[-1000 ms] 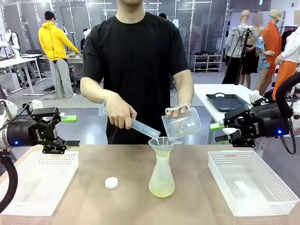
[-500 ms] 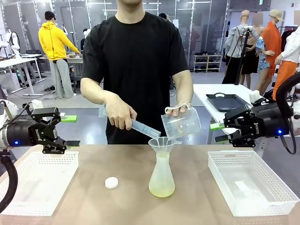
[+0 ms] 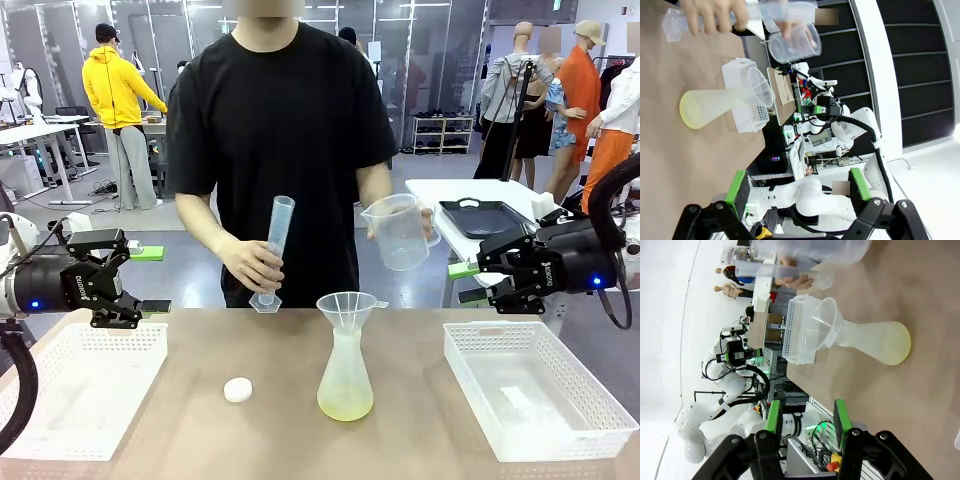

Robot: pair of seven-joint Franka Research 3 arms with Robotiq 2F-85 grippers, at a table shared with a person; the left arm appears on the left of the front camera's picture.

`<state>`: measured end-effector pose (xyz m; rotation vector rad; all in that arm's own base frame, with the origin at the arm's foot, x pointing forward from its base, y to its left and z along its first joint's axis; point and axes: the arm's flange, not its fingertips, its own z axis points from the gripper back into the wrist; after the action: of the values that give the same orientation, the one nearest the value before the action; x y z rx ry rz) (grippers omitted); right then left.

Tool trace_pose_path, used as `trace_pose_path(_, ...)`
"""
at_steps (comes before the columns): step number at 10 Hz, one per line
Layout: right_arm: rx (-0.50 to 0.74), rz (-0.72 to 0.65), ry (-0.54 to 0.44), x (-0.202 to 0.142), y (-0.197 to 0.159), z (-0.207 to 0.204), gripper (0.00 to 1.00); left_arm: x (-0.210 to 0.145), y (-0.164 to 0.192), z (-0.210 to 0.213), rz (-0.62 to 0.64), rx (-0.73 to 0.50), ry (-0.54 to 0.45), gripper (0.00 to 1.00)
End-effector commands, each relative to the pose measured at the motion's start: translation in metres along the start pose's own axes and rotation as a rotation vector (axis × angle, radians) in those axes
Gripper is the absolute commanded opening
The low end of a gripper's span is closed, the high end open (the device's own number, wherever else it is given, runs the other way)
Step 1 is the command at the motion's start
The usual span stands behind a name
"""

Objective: Prepare the solutions needed for the experiment.
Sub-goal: Once the solution is in the Big flask , pick up the Plastic Funnel and place it back into the right Organizing basket.

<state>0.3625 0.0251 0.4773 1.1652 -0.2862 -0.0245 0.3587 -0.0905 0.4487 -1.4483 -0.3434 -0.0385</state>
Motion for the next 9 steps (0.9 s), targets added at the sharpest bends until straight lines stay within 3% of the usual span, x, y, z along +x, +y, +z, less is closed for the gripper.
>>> trace_pose_path(1,0.013,0.013,-0.009,0.002,0.001,-0.002,0.53,0.0,-0.002,-0.001,0.015,-0.019,-0.002,1.0)
trace_pose_path(6,0.0,0.0,0.0,0.0,0.0,0.0,0.53,0.0,-0.002,-0.001,0.015,-0.019,-0.002,1.0)
trace_pose_path(9,-0.135,0.179,0.024,0.028,0.023,0.001,0.53,0.0,-0.002,-0.001,0.015,-0.019,-0.002,1.0)
